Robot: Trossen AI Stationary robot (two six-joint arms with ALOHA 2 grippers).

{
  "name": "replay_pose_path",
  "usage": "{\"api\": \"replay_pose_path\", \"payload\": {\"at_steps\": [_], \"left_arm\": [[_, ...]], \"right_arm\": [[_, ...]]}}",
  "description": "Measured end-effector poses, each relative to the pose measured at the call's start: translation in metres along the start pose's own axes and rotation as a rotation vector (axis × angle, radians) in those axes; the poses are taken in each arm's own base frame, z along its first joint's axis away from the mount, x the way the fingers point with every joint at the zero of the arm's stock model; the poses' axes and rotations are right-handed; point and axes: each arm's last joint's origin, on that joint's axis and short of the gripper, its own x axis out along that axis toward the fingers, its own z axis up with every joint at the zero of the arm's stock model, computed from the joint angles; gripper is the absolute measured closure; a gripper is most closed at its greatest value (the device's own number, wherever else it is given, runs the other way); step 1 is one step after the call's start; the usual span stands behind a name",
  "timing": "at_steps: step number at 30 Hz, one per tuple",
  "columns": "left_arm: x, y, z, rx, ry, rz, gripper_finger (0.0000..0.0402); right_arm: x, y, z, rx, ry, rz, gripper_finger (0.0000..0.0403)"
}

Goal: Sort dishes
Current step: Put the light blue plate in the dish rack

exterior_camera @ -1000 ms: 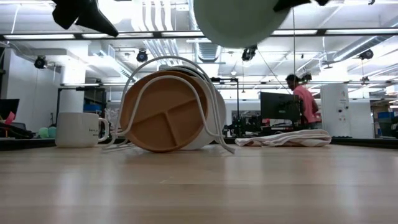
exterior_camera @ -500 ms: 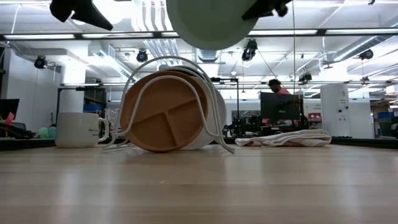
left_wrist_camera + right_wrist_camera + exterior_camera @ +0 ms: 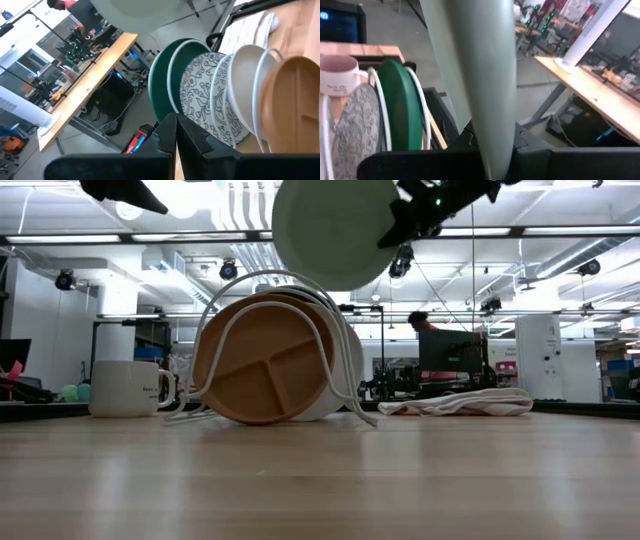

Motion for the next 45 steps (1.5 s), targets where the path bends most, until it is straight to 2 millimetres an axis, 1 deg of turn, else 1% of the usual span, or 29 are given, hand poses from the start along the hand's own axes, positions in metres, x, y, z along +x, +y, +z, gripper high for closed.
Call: {"api": "replay_pose_path", "payload": {"at_steps": [5, 8, 11, 14, 23, 27, 29, 33, 37, 40, 45], "left_arm": [[-0.003, 0.007, -0.002, -0.036, -0.012, 0.005, 0.0402], [-0.003, 0.009, -0.002, -0.071, -0.016, 0.005, 0.0402], [-0.003, 0.008, -0.002, -0.095, -0.014, -0.01, 0.0401], [-0.003, 0.007, -0.002, -0.107, -0.012, -0.011, 0.0401], [0.0, 0.0, 0.0, -0.111, 0.0, -0.009, 0.0401], [0.001, -0.004, 0.001, -0.11, 0.006, -0.009, 0.0401], [0.002, -0.005, 0.001, -0.111, 0.009, -0.008, 0.0401], [0.003, -0.009, 0.002, -0.119, 0.016, -0.007, 0.0401], [0.005, -0.012, 0.003, -0.126, 0.021, -0.005, 0.0401], [0.005, -0.014, 0.003, -0.122, 0.024, -0.004, 0.0401], [0.006, -0.014, 0.003, -0.121, 0.024, -0.002, 0.0401]], "right_arm": [[0.019, -0.01, -0.018, 0.012, 0.069, 0.011, 0.0403], [0.029, -0.013, -0.028, 0.053, 0.096, 0.058, 0.0403], [0.034, -0.012, -0.032, 0.092, 0.096, 0.131, 0.0403], [0.039, -0.009, -0.037, 0.097, 0.115, 0.153, 0.0403], [0.04, -0.005, -0.041, 0.123, 0.141, 0.206, 0.0403], [0.04, -0.005, -0.041, 0.126, 0.142, 0.209, 0.0403], [0.041, -0.006, -0.041, 0.124, 0.149, 0.184, 0.0403], [0.034, -0.011, -0.034, 0.112, 0.125, 0.064, 0.0403], [0.017, -0.016, -0.019, 0.137, 0.045, 0.037, 0.0403], [0.005, -0.011, -0.01, 0.139, 0.0, 0.06, 0.0403], [-0.007, 0.009, -0.007, 0.137, -0.049, 0.117, 0.0403]]}}
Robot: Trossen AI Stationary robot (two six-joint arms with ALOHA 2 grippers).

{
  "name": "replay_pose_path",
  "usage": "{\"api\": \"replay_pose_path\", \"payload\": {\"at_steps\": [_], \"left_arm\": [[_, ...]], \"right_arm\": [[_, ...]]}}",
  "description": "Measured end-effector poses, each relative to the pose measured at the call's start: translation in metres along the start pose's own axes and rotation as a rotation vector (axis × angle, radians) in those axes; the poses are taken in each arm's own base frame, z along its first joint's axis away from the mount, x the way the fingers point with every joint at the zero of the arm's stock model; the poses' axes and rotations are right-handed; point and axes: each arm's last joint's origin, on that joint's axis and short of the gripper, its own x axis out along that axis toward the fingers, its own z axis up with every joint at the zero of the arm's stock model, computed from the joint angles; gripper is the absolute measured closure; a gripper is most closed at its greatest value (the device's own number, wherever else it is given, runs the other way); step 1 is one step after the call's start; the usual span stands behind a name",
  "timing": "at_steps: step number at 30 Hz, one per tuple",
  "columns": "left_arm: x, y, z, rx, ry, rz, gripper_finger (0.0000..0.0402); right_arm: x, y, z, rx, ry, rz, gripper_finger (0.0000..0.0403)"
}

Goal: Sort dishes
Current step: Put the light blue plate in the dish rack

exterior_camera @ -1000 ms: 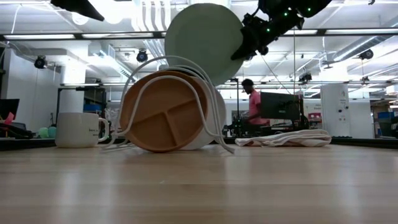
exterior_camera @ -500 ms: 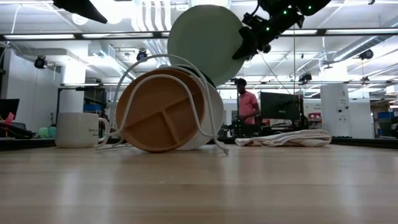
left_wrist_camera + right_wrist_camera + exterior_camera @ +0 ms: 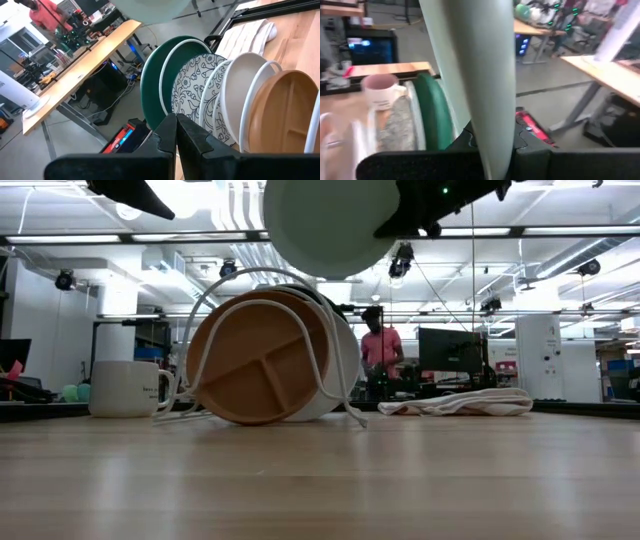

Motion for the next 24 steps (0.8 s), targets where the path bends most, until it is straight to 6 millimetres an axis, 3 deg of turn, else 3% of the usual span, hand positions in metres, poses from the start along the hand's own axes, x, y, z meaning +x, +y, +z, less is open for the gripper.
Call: {"api": "replay_pose_path", "payload": {"at_steps": [6, 14, 20, 24], "left_arm": [[0.0, 0.0, 0.0, -0.003, -0.001, 0.003, 0.0401], [0.0, 0.0, 0.0, -0.003, -0.001, 0.004, 0.0401], [0.0, 0.0, 0.0, -0.03, -0.001, 0.004, 0.0401], [0.0, 0.0, 0.0, -0.051, -0.001, 0.005, 0.0401]], "right_arm": [[0.004, 0.015, -0.011, 0.016, 0.023, 0.039, 0.0403], [0.007, 0.015, -0.015, 0.017, 0.012, 0.031, 0.0403], [0.007, 0.005, -0.015, -0.076, 0.031, -0.104, 0.0403], [0.008, -0.005, -0.036, -0.02, 0.11, -0.068, 0.0403]]}}
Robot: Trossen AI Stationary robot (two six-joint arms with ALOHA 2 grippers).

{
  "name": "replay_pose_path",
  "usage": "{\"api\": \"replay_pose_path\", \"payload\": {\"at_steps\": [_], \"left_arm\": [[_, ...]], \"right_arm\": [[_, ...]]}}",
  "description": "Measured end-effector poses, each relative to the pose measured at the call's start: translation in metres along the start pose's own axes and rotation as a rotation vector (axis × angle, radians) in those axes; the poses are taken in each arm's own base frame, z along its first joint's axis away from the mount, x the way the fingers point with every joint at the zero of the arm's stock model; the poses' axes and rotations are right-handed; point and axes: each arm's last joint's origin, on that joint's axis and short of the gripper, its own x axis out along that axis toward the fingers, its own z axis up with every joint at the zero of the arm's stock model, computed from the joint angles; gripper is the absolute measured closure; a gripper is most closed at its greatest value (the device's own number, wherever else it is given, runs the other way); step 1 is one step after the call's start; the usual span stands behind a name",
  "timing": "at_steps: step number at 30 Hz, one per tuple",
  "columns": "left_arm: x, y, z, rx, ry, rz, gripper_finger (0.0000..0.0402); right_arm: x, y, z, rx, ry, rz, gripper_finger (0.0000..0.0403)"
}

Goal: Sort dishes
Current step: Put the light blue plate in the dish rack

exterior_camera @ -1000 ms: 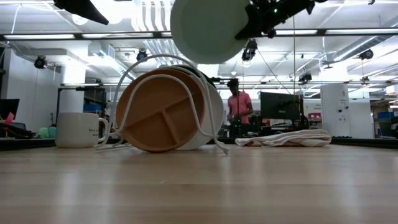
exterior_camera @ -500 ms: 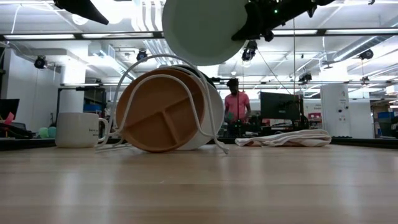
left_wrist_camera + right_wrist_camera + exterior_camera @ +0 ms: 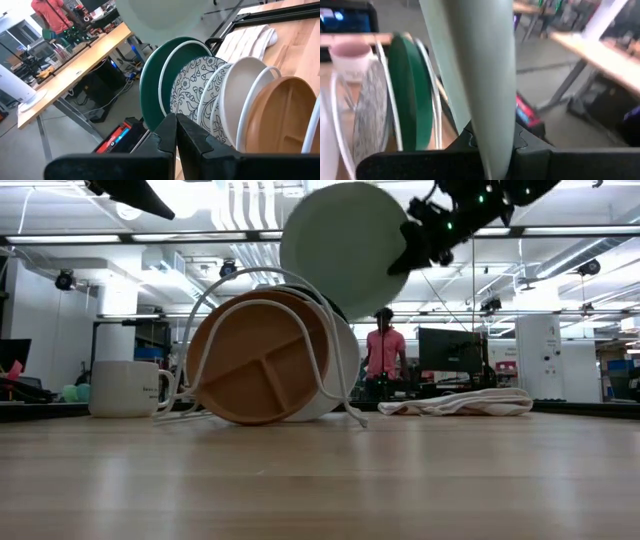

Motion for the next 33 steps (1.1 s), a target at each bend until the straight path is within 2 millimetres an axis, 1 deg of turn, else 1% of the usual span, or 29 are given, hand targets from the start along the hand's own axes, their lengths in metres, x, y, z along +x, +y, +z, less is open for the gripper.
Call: {"api": "replay_pose_path", "payload": {"at_steps": [4, 7, 10, 15, 22, 33], "left_arm": [[0.0, 0.0, 0.0, -0.008, 0.0, 0.0, 0.0401], [0.0, 0.0, 0.0, -0.008, 0.0, 0.0, 0.0401], [0.0, 0.0, 0.0, -0.013, -0.001, 0.001, 0.0401], [0.0, 0.0, 0.001, -0.026, -0.008, 0.002, 0.0401], [0.0, 0.0, 0.003, -0.042, -0.022, 0.023, 0.0401], [0.0, 0.0, 0.003, -0.044, -0.026, 0.031, 0.0401]], "right_arm": [[0.006, -0.005, -0.024, 0.055, 0.057, -0.012, 0.0403], [0.008, -0.006, -0.036, 0.097, 0.075, -0.019, 0.0403], [0.01, -0.002, -0.048, 0.13, 0.107, -0.01, 0.0403], [0.012, 0.001, -0.059, 0.186, 0.136, -0.007, 0.0403], [0.012, 0.006, -0.075, 0.217, 0.194, -0.003, 0.0403], [0.007, 0.01, -0.094, 0.258, 0.393, 0.001, 0.0403]]}}
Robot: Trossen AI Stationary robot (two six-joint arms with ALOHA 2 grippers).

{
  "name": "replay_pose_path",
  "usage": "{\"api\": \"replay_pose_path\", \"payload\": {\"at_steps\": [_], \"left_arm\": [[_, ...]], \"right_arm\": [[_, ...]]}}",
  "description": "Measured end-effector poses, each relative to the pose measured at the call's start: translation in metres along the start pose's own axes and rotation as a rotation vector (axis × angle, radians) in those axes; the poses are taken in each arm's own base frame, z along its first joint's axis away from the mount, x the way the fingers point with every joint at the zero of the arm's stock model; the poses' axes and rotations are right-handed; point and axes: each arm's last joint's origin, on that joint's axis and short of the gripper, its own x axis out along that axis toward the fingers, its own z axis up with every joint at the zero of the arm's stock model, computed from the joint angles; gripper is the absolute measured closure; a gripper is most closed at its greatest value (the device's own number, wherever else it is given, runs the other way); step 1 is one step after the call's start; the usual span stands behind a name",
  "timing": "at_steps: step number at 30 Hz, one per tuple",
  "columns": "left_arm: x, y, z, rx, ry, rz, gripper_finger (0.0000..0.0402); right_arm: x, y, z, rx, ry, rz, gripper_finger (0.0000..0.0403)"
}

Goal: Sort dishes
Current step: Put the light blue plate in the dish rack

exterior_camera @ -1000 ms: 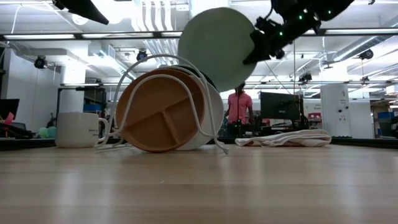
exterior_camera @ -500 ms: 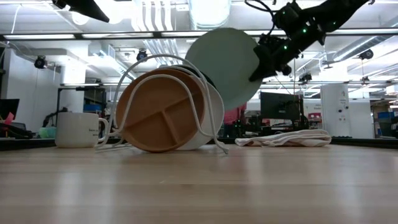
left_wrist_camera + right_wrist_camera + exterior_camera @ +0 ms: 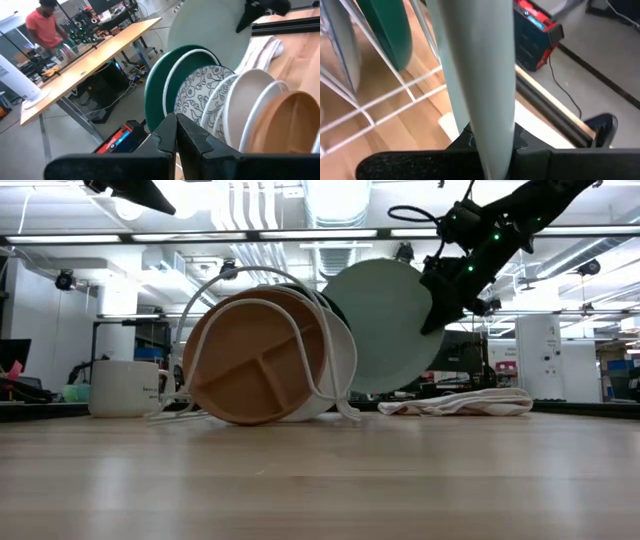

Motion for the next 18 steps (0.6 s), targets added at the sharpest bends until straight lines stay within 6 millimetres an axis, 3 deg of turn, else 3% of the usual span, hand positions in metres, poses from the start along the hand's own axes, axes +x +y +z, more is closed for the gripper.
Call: {"api": "replay_pose_path", "payload": {"at_steps": [8, 18], "left_arm": [[0.0, 0.0, 0.0, 0.003, -0.006, 0.014, 0.0401], [0.0, 0.0, 0.0, 0.003, -0.006, 0.015, 0.0401]], "right_arm": [[-0.009, -0.001, -0.005, 0.006, 0.041, -0.021, 0.0403], [-0.049, -0.002, -0.002, 0.028, -0.035, -0.045, 0.0403]]}}
